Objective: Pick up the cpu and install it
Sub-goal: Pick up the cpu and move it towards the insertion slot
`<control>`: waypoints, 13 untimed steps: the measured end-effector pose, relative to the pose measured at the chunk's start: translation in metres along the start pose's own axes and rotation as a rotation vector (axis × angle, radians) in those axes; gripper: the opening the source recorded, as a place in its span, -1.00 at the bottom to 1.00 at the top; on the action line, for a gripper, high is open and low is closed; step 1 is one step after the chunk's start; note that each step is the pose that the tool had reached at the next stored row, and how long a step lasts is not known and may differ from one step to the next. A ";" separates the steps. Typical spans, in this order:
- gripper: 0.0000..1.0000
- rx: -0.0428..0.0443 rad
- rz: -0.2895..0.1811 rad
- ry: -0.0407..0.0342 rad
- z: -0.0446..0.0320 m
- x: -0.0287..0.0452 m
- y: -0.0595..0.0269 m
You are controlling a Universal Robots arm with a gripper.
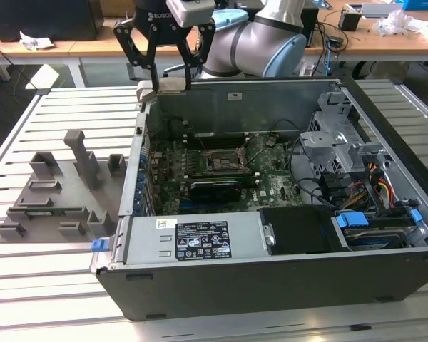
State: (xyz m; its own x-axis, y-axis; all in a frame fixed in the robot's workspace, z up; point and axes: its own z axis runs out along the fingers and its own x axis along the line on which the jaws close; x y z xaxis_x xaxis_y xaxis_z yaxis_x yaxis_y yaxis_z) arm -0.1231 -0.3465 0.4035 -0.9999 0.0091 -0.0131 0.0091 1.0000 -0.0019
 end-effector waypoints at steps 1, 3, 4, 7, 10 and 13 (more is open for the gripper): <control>0.09 0.0000 0.000 0.0001 0.0001 -0.0036 0.0007; 0.09 0.0001 0.000 0.0003 0.0003 -0.0094 0.0020; 0.09 0.0002 0.000 0.0003 0.0004 -0.0115 0.0026; 0.09 0.0001 0.000 0.0004 0.0015 -0.0180 0.0052; 0.09 0.0000 0.000 0.0005 0.0026 -0.0222 0.0071; 0.09 0.0009 0.000 0.0006 0.0039 -0.0259 0.0089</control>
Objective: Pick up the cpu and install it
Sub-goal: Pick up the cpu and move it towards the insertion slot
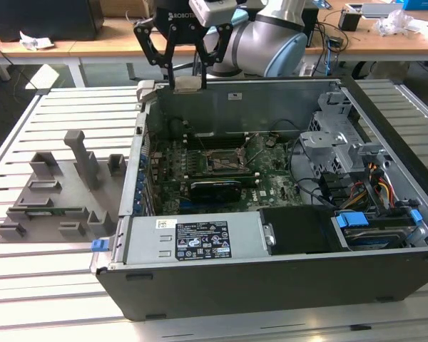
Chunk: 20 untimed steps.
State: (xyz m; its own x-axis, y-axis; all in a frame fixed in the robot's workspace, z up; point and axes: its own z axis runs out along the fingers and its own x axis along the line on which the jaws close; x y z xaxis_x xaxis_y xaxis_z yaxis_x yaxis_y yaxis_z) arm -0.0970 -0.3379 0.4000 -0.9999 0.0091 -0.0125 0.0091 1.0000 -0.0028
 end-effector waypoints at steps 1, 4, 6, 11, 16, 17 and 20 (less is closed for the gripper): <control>0.09 0.0006 0.000 0.0001 0.0008 -0.0015 0.0008; 0.09 0.0019 0.000 0.0000 0.0030 -0.0052 0.0027; 0.09 0.0028 0.000 0.0001 0.0046 -0.0072 0.0037; 0.09 0.0076 0.000 0.0003 0.0105 -0.0124 0.0072; 0.09 0.0115 0.000 0.0008 0.0195 -0.0178 0.0112; 0.09 0.0115 0.000 0.0008 0.0212 -0.0182 0.0117; 0.09 0.0125 0.000 0.0012 0.0279 -0.0198 0.0135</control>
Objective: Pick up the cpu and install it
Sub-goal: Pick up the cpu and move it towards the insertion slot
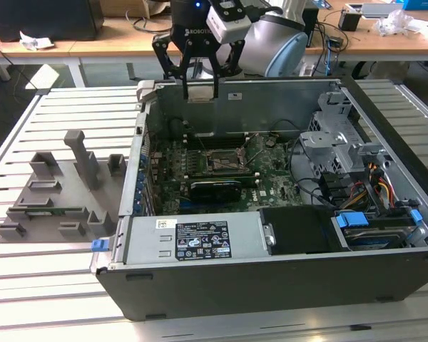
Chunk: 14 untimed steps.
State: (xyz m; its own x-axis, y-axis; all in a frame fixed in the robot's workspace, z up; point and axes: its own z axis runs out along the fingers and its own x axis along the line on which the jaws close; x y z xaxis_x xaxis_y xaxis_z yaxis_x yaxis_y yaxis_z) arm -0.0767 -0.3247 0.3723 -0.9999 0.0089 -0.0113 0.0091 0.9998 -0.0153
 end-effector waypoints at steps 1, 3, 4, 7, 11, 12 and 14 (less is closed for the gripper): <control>0.09 0.0002 0.000 0.0000 0.0015 -0.0004 0.0001; 0.09 0.0004 0.000 -0.0001 0.0039 -0.0019 0.0004; 0.09 0.0007 0.000 0.0000 0.0045 -0.0032 0.0005; 0.09 0.0007 0.000 0.0000 0.0066 -0.0076 0.0005; 0.09 0.0023 0.000 0.0000 0.0172 -0.0210 0.0008; 0.09 0.0026 0.000 0.0000 0.0186 -0.0228 0.0008; 0.09 0.0030 0.000 0.0000 0.0205 -0.0249 0.0009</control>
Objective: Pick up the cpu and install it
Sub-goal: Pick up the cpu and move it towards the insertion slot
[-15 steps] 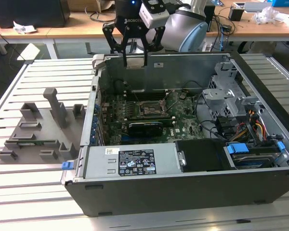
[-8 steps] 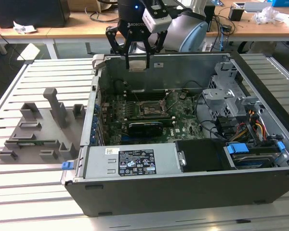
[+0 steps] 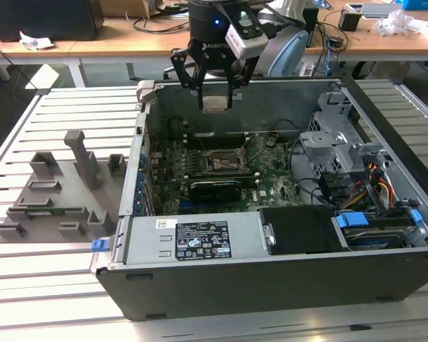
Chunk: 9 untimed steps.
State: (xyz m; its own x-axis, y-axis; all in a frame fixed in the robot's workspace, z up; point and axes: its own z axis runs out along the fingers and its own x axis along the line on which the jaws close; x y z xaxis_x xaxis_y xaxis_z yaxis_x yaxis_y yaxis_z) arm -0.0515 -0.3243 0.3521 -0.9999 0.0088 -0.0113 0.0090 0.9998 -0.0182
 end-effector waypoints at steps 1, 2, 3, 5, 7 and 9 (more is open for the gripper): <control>0.09 0.0004 0.000 0.0001 0.0015 -0.0017 0.0000; 0.09 0.0005 0.000 0.0001 0.0023 -0.0026 0.0001; 0.09 0.0005 0.000 0.0000 0.0032 -0.0036 0.0001; 0.09 0.0009 0.000 0.0000 0.0055 -0.0061 0.0002; 0.09 0.0012 0.000 0.0000 0.0070 -0.0078 0.0002; 0.09 0.0015 0.000 -0.0001 0.0087 -0.0093 0.0002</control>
State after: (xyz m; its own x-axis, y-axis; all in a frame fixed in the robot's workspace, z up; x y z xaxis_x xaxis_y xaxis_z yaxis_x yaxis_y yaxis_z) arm -0.0421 -0.3243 0.3436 -0.9999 0.0089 -0.0114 0.0091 0.9998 -0.0197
